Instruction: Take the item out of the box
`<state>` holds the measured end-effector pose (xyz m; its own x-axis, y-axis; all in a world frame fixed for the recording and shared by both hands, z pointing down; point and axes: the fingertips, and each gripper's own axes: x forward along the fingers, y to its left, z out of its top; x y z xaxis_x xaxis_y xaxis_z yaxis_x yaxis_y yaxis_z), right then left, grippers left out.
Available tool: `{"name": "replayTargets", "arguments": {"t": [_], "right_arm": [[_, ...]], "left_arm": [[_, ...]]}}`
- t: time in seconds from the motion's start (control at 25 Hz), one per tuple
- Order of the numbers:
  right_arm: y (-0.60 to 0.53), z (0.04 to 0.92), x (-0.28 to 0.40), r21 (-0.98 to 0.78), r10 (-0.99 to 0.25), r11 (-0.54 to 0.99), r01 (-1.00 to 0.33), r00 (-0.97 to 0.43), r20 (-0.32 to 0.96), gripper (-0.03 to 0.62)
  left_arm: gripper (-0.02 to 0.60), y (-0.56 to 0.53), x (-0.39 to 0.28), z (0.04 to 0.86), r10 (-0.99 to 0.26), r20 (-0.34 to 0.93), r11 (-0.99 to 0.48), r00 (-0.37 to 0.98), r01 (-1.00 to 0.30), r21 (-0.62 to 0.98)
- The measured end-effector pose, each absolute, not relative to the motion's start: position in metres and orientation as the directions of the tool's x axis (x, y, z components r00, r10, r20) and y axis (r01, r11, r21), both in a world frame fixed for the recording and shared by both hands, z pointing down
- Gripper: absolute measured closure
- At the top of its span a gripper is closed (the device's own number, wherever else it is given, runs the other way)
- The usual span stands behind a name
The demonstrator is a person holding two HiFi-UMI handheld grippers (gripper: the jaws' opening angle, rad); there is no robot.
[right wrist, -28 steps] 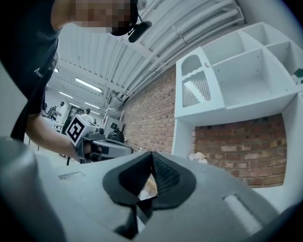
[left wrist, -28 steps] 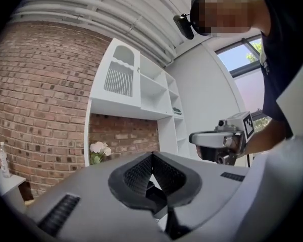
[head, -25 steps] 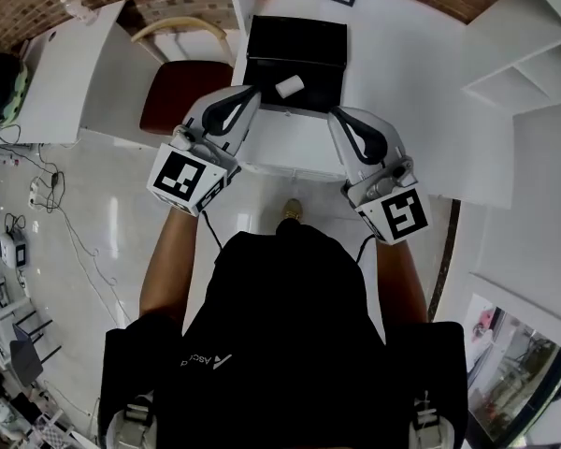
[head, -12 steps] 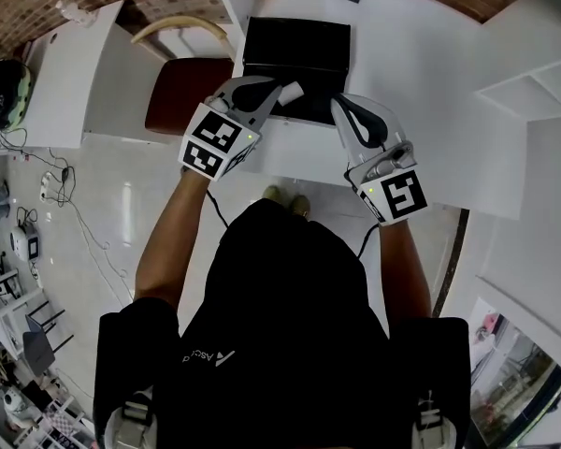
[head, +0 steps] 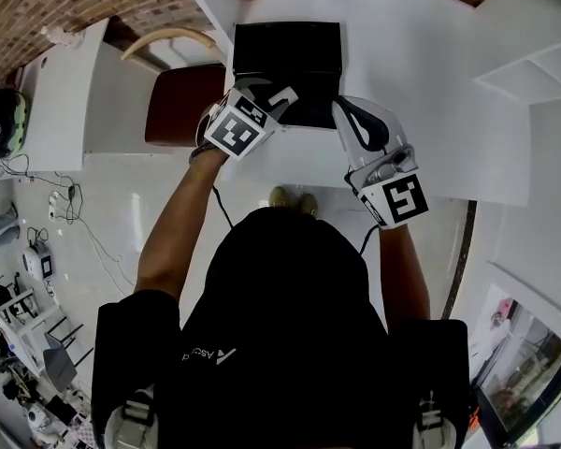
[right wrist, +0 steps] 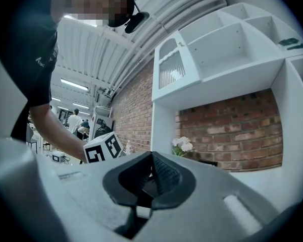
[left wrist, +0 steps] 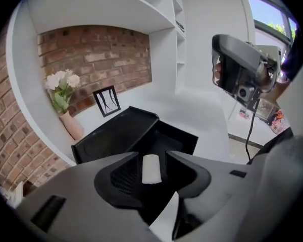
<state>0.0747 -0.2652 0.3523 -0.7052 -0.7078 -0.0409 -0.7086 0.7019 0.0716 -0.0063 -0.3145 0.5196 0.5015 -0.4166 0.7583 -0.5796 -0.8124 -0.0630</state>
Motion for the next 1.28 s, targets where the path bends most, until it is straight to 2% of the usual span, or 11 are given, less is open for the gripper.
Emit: {"name": "replayTargets", "arguments": {"t": [0.16,0.52,0.84,1.0,1.08,1.2,1.28], "right_arm": [[-0.266,0.355,0.079,0.061,-0.722,0.688,-0.723,-0.691,-0.045,0.594],[-0.266,0.363,0.092,0.037,-0.748,0.660,-0.750,-0.661,-0.052,0.594],[-0.267,0.372,0.107,0.002,-0.781,0.623,-0.782,-0.622,-0.064,0.594],[-0.267,0.375,0.113,-0.012,-0.788,0.614,-0.789,-0.612,-0.064,0.594],[-0.267,0.378,0.115,-0.025,-0.793,0.609,-0.793,-0.607,-0.048,0.594],[-0.266,0.381,0.115,-0.046,-0.798,0.603,-0.796,-0.602,-0.030,0.594],[-0.266,0.385,0.116,-0.049,-0.798,0.602,-0.797,-0.602,-0.021,0.594]], "left_arm": [[0.369,-0.321,-0.001,0.548,-0.358,0.804,-0.833,0.476,-0.551,-0.045],[0.318,-0.327,0.003,0.585,-0.247,0.902,-0.846,0.353,-0.532,-0.024],[0.317,-0.343,0.005,0.605,-0.221,0.923,-0.851,0.315,-0.525,-0.025],[0.318,-0.324,0.012,0.624,-0.100,0.934,-0.833,0.343,-0.542,0.109],[0.319,-0.322,0.014,0.627,-0.090,0.933,-0.829,0.348,-0.545,0.124],[0.376,-0.331,0.008,0.627,-0.130,0.938,-0.832,0.322,-0.550,0.073],[0.394,-0.328,0.010,0.629,-0.117,0.934,-0.826,0.337,-0.556,0.097]]}}
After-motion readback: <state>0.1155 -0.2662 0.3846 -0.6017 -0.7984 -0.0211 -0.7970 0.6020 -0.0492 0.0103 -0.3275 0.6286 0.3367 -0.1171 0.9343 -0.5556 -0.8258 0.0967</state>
